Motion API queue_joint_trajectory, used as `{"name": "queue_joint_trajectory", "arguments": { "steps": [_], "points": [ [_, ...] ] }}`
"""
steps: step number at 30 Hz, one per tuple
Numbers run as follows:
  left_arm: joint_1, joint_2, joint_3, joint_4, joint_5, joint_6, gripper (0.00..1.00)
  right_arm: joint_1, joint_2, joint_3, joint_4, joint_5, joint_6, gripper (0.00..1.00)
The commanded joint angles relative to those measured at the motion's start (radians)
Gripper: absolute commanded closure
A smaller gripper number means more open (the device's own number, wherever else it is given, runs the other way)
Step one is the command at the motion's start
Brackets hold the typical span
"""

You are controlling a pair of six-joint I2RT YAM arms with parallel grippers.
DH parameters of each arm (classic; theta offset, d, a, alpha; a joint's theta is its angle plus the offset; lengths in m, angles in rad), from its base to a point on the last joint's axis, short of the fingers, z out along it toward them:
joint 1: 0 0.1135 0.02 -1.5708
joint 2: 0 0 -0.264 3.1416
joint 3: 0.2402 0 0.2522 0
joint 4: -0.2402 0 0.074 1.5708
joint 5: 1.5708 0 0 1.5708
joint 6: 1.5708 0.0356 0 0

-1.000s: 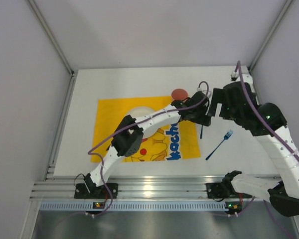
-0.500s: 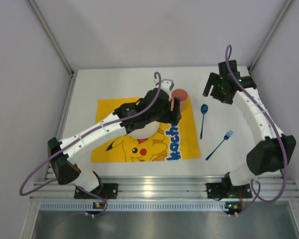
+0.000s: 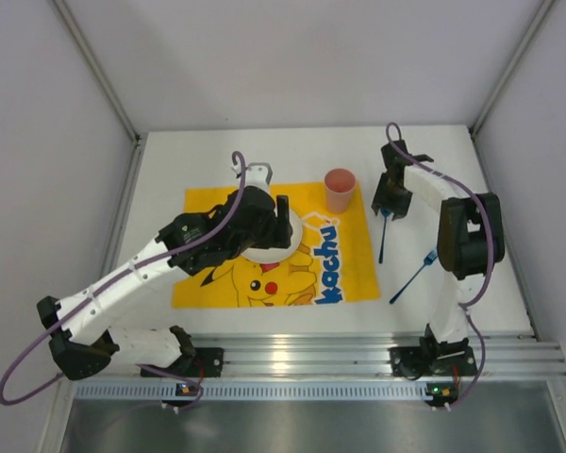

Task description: Set the dinner table for one person

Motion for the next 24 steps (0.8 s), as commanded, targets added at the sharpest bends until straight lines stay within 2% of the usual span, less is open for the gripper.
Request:
{"name": "queue_joint_trajectory", "arguments": {
  "steps": [1,8,9,11,12,15,19,24],
  "points": [
    [-0.001,-0.017,0.040,-0.088,-0.057,-0.021,0.25,-0.009,0.054,0.039,0.044,0.041,-0.005,0.53],
    [-0.001,0.025,0.112,-0.164,-0.066,-0.007,0.25,-0.011,0.116,0.003,0.098,0.064,-0.009,0.70],
    [-0.001,0.026,0.117,-0.170,-0.068,-0.008,0.25,-0.009,0.122,-0.004,0.115,0.064,-0.014,0.77],
    [-0.001,0.032,0.123,-0.176,-0.068,-0.010,0.25,-0.011,0.131,-0.028,0.129,0.063,-0.014,0.83],
    [-0.001,0.032,0.128,-0.179,-0.069,-0.013,0.25,-0.011,0.133,-0.052,0.150,0.061,-0.014,0.90],
    [-0.001,0.040,0.132,-0.188,-0.065,-0.018,0.25,-0.008,0.114,-0.095,0.182,0.058,-0.014,1.00],
    [-0.001,0.057,0.138,-0.177,-0.059,-0.004,0.25,-0.009,0.104,-0.060,0.121,0.081,-0.035,1.00],
    [-0.001,0.106,0.149,-0.131,-0.059,0.038,0.25,0.003,-0.056,-0.001,0.020,0.162,-0.064,1.00]
  ]
}}
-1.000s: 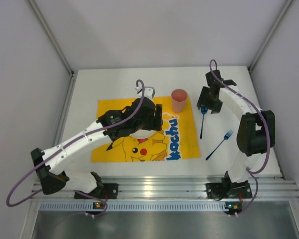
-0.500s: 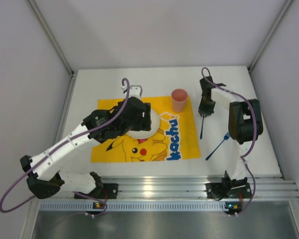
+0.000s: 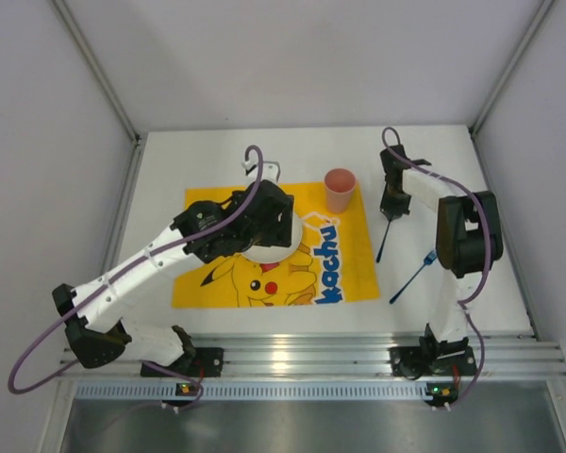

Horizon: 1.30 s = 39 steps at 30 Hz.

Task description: Set the dinner table for one person

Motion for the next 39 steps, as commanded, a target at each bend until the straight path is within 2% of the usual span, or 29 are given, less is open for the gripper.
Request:
{"name": "queue_joint_trajectory", "arguments": {
  "steps": [1,4,7,12,17,21,24,29,39],
  "points": [
    [-0.001,0.041,0.048,0.040,-0.008,0.032,0.25,0.010,-0.167,0.054,-0.080,0.122,-0.034,1.00],
    [-0.001,0.049,0.045,0.077,0.013,0.026,0.25,0.047,-0.267,0.107,-0.157,0.174,-0.059,1.00],
    [-0.001,0.049,0.031,0.109,0.024,0.023,0.25,0.084,-0.333,0.170,-0.233,0.152,-0.062,1.00],
    [0.004,0.042,0.039,0.109,-0.020,0.024,0.24,0.255,-0.403,0.213,-0.315,0.092,-0.022,1.00],
    [0.028,-0.025,0.047,0.074,-0.089,-0.014,0.23,0.476,-0.467,0.099,-0.245,0.031,0.071,1.00],
    [0.031,-0.076,0.062,0.004,-0.155,-0.042,0.23,0.549,-0.479,-0.029,-0.111,-0.023,0.104,1.00],
    [0.033,-0.115,0.070,-0.061,-0.202,-0.075,0.23,0.560,-0.466,-0.116,0.009,-0.057,0.093,1.00],
    [0.033,-0.178,0.074,-0.138,-0.209,-0.141,0.21,0.560,-0.346,-0.106,0.087,-0.042,0.075,1.00],
    [0.033,-0.235,0.125,-0.273,-0.208,-0.230,0.23,0.558,-0.122,0.066,0.036,0.133,0.140,1.00]
  ]
}}
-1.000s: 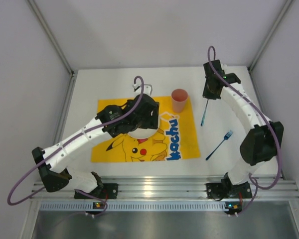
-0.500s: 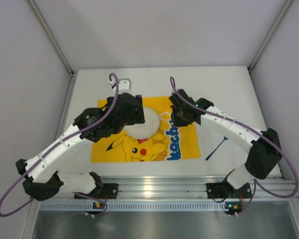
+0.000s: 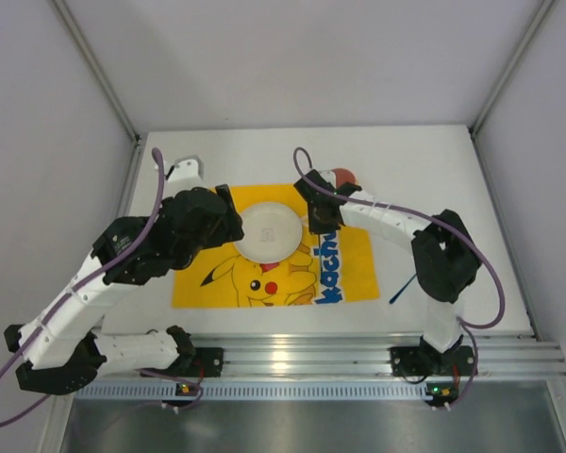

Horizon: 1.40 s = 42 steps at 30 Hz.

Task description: Set the dinner table for one person

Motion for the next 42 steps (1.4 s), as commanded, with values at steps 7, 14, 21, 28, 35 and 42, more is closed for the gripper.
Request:
{"name": "queue_joint_trajectory", "arguments": {
  "steps": [7,14,21,28,35,42],
  "points": [
    [0.003,-0.009,0.080,-0.094,-0.028,-0.043,0.23,0.001,0.100,0.139,-0.029,0.160,0.074,0.97],
    [0.003,0.030,0.082,-0.045,-0.017,0.014,0.23,0.004,0.062,0.129,-0.028,0.147,0.047,0.42],
    [0.003,0.097,0.074,0.073,-0.009,0.092,0.22,0.030,-0.148,0.144,-0.070,0.095,0.001,0.42],
    [0.003,0.162,0.016,0.264,0.034,0.196,0.22,-0.013,-0.551,-0.091,-0.216,0.209,0.066,0.32],
    [0.012,0.275,-0.032,0.446,0.168,0.270,0.21,-0.471,-0.834,-0.452,-0.308,0.005,0.069,0.27],
    [0.035,0.356,-0.039,0.524,0.264,0.311,0.21,-0.754,-0.747,-0.646,-0.227,-0.181,0.031,0.29]
  ]
}}
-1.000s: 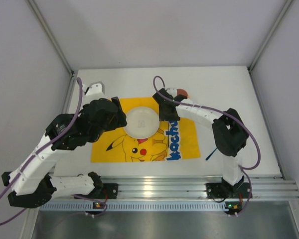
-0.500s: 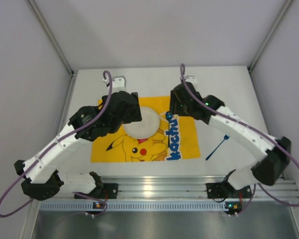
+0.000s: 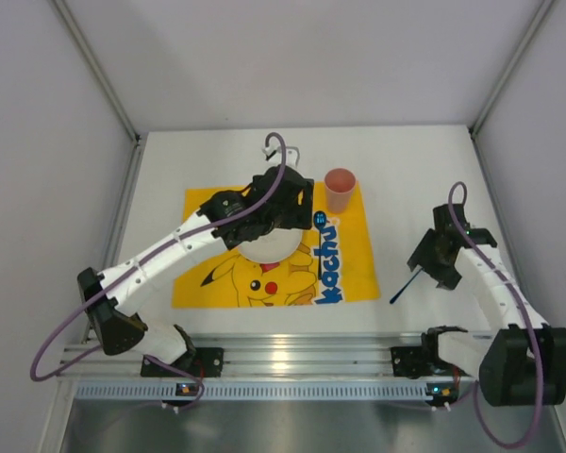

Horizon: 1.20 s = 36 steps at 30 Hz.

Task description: Set the dinner table for one person

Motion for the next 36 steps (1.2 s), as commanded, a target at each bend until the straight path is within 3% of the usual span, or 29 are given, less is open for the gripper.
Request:
{"name": "queue_joint_trajectory", "arguments": {
  "steps": [1,14,22,25,26,30,36],
  "points": [
    [0.024,-0.001,-0.001,0.102,0.062,0.049,0.21,-0.111,0.036,-0.033,0.065,-0.118,-0.027,0.30],
    [0.133,-0.093,-0.067,0.070,0.097,0.056,0.21,-0.146,0.399,0.102,0.261,-0.107,-0.021,0.43],
    [0.178,-0.116,-0.078,0.047,0.079,0.043,0.21,-0.146,0.499,0.109,0.280,-0.053,-0.031,0.47],
    [0.193,-0.118,-0.082,0.048,0.080,0.039,0.21,-0.146,0.496,0.083,0.303,-0.056,-0.027,0.62],
    [0.195,-0.113,-0.082,0.050,0.083,0.037,0.21,-0.146,0.501,0.079,0.312,-0.061,-0.027,0.74],
    [0.204,-0.090,-0.070,0.047,0.097,0.045,0.21,-0.146,0.553,0.079,0.327,-0.073,-0.038,0.99],
    [0.207,-0.040,-0.030,0.062,0.161,0.077,0.21,-0.138,0.524,0.135,0.315,-0.073,-0.084,1.00]
  ]
}}
